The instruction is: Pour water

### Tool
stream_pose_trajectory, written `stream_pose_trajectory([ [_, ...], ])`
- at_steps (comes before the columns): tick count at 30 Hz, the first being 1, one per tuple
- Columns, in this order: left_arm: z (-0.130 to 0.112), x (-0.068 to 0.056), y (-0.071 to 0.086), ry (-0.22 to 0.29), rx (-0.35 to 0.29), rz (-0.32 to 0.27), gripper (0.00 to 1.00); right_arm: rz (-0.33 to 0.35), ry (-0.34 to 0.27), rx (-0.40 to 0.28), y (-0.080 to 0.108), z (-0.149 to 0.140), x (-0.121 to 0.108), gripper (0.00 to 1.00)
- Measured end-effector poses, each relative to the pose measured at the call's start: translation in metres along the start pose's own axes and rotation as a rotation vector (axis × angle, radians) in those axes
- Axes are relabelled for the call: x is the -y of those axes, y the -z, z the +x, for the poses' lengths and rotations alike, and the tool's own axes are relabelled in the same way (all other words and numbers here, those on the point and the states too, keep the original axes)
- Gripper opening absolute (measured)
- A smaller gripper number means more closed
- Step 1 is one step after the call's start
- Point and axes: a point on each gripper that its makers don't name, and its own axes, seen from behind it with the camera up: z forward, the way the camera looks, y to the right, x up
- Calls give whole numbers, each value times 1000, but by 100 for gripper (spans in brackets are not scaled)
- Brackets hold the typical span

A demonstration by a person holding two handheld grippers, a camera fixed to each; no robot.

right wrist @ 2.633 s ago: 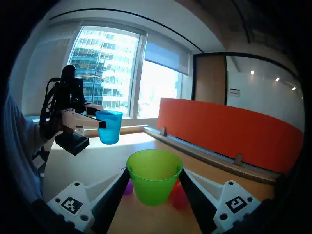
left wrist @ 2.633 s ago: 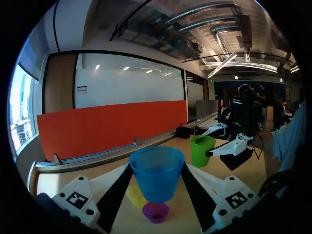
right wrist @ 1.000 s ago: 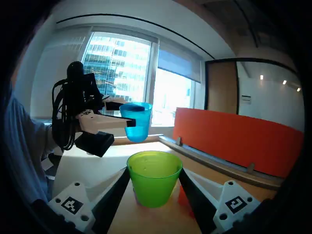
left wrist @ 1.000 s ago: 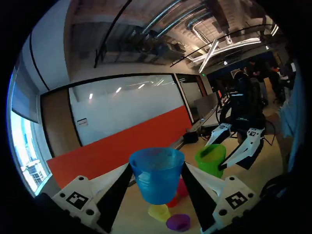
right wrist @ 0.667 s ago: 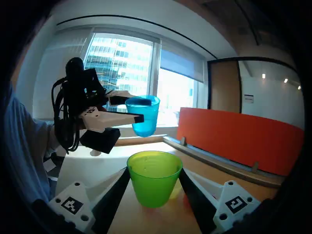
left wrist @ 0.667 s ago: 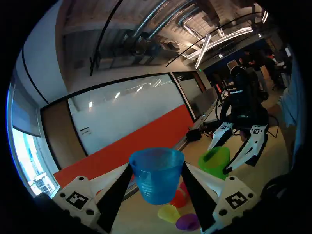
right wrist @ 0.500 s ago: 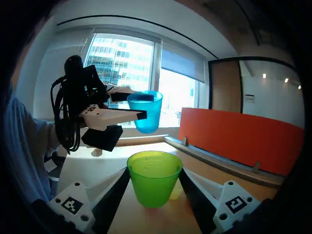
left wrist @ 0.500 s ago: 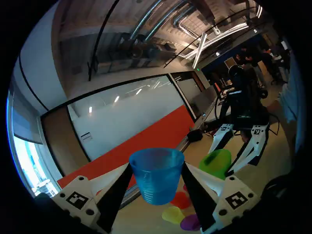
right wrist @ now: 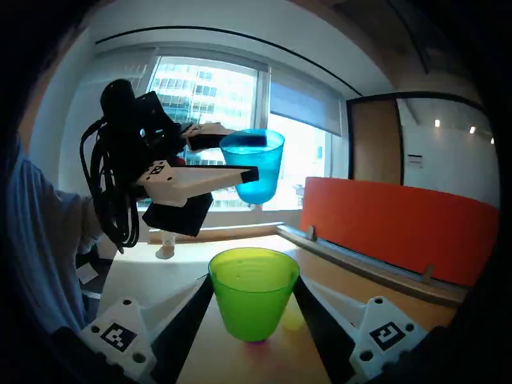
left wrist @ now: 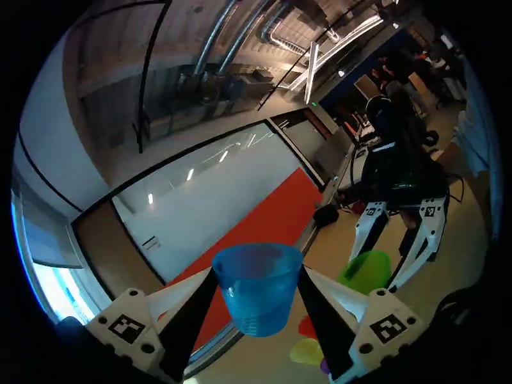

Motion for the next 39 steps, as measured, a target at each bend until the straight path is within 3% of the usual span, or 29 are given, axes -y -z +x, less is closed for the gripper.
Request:
stream_pose_trajectory([
  [12, 14, 3, -2, -154, -2, 16, 86, 19, -8, 2, -5, -4, 4, 91],
  [39, 30, 9, -14, -362, -5, 42, 86, 30, -10, 4, -7, -3, 4, 90],
])
